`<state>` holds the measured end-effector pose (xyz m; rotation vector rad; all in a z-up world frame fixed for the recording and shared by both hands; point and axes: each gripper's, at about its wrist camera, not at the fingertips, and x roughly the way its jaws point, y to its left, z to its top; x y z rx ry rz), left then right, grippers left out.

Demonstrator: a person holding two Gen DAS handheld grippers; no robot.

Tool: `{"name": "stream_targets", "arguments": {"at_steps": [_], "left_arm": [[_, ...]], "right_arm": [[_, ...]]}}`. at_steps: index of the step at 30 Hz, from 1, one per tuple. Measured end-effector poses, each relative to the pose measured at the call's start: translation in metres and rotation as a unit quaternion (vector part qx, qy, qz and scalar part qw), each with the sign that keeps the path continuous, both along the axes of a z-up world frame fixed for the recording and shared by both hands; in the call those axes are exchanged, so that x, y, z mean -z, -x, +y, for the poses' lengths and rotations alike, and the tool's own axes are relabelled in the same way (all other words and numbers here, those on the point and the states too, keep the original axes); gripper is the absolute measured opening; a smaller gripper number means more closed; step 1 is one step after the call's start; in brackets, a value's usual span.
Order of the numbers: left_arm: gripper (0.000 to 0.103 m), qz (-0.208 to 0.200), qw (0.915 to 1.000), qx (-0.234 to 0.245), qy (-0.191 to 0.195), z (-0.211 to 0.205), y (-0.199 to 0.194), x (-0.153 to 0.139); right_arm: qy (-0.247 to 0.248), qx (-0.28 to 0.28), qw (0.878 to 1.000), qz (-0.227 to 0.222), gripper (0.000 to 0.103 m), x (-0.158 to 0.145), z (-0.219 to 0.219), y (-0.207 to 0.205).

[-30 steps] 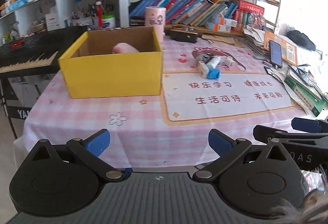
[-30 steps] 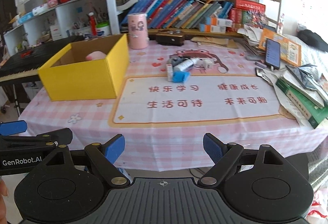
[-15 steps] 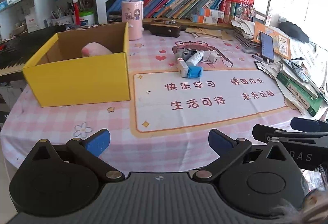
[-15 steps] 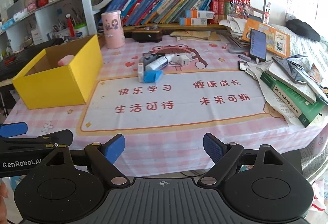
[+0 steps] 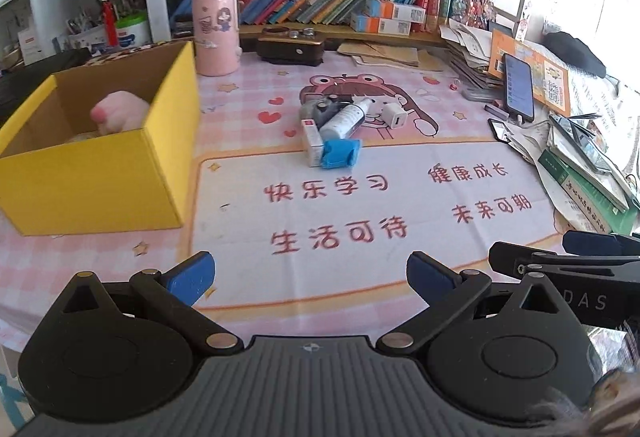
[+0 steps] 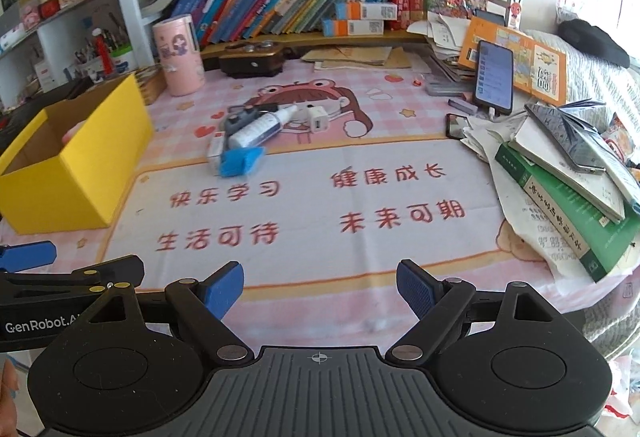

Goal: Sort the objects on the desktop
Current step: 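Move both tools toward the white charger and red-and-white medicine box, then grasp the white charger with the right tool while the left tool grasps the medicine box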

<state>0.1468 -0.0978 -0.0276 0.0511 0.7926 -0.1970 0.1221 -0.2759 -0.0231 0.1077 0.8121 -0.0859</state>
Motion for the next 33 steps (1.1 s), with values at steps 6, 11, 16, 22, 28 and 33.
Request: {"name": "stream_targets", "arguments": {"at_steps": [6,11,16,22,28,33], "left_arm": [[0.1,-0.002,0.9997,-0.026,0.002,-0.017,-0.025,0.0],[0.087,-0.013,0.9986,-0.052,-0.001,-0.028,-0.049,-0.001],[0.068,-0.022,0.9973,-0.071,0.001,-0.037,-0.084,0.003],[0.055,-0.021,0.9971,-0.07,-0.019,-0.05,-0.133,0.016],[0.052,-0.009,0.9956,-0.081,-0.047,-0.057,-0.178,0.038],[0.038,0.012,0.9958,-0.07,-0.057,-0.066,-0.203,0.055]], "right_arm": [[-0.012,-0.012,1.0,0.003,0.086,0.005,-0.025,-0.03],[-0.013,-0.027,1.0,-0.007,0.086,0.007,-0.046,-0.06],[-0.006,-0.055,0.998,-0.024,0.077,0.012,-0.057,-0.094],[-0.001,-0.088,0.995,-0.039,0.063,0.023,-0.063,-0.139],[-0.001,-0.099,0.994,-0.035,0.062,0.038,-0.064,-0.185],[0.012,-0.117,0.992,-0.037,0.056,0.049,-0.059,-0.216]]}}
